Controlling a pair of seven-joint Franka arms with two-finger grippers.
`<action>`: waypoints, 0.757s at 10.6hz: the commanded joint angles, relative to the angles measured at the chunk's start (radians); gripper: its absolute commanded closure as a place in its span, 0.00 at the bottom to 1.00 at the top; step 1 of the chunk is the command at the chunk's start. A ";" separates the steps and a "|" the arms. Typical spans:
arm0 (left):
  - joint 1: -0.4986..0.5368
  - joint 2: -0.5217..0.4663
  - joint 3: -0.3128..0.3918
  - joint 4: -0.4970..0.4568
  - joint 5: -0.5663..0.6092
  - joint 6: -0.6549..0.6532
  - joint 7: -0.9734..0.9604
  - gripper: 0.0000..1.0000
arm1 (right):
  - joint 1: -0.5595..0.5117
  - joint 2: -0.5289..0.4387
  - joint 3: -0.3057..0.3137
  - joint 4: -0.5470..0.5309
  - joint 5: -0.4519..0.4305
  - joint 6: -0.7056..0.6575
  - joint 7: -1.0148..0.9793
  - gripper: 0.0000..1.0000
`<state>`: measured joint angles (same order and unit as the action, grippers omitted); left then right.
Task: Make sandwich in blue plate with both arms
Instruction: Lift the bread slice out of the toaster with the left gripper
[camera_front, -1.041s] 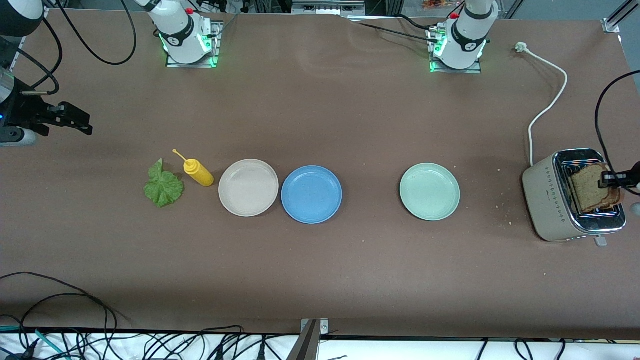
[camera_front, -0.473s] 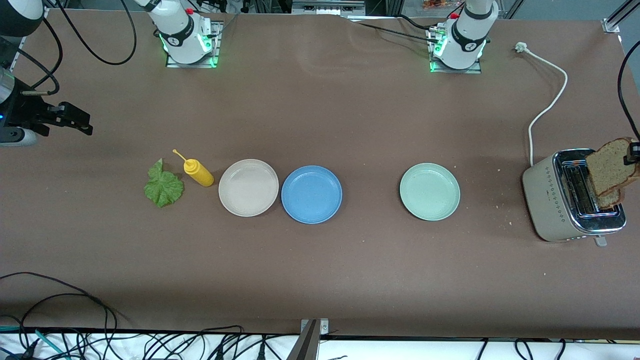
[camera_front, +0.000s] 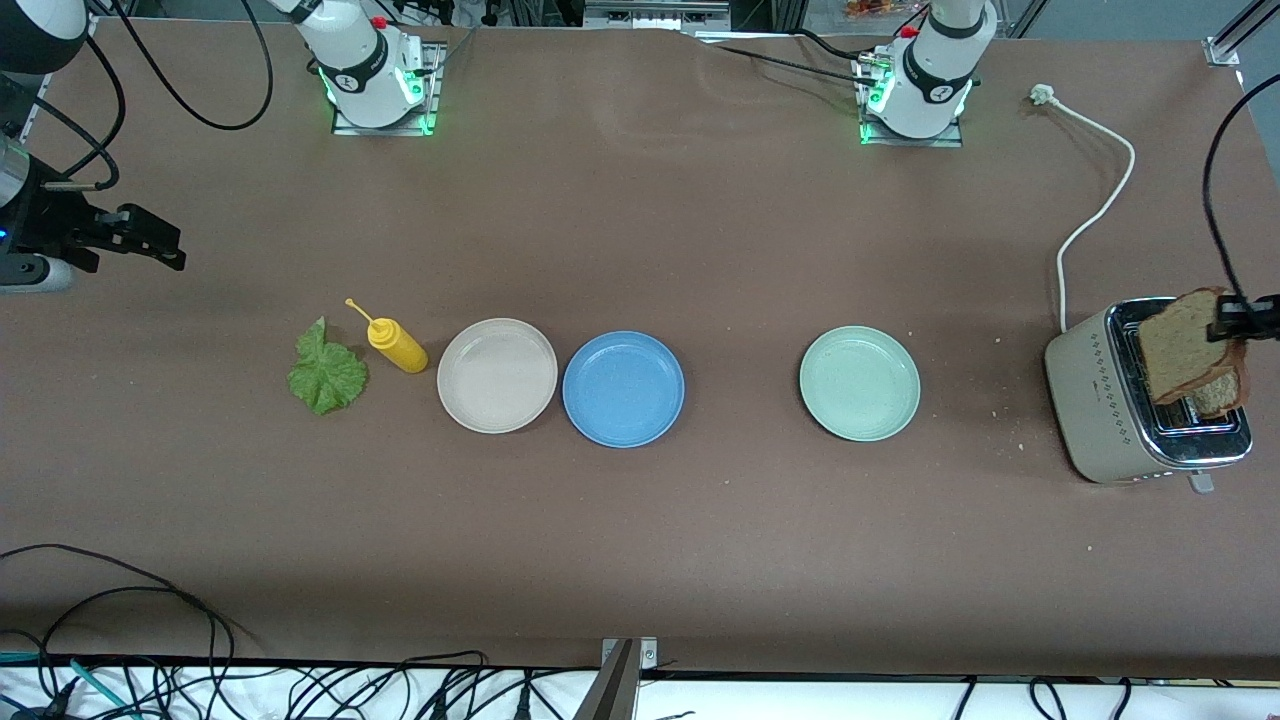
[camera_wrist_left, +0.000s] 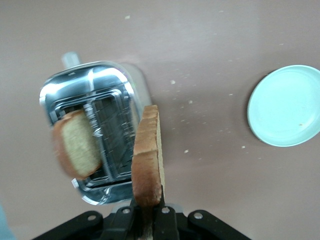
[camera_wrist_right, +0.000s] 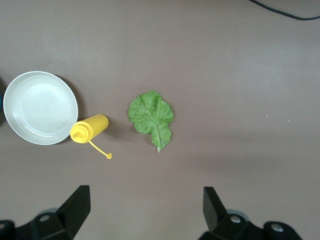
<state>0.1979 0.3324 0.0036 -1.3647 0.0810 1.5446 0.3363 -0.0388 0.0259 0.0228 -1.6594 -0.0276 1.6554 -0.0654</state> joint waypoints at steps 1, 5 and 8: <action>-0.076 0.045 0.009 0.012 -0.062 0.006 -0.032 1.00 | -0.003 -0.009 0.002 0.004 0.015 -0.016 0.009 0.00; -0.236 0.059 0.013 -0.034 -0.223 0.028 -0.325 1.00 | -0.003 -0.009 0.000 0.004 0.015 -0.016 0.010 0.00; -0.334 0.143 0.013 -0.039 -0.474 0.104 -0.408 1.00 | -0.003 -0.009 0.000 0.003 0.015 -0.016 0.009 0.00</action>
<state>-0.0758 0.4221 0.0014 -1.4036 -0.2415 1.5873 -0.0022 -0.0387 0.0260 0.0229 -1.6595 -0.0275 1.6544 -0.0651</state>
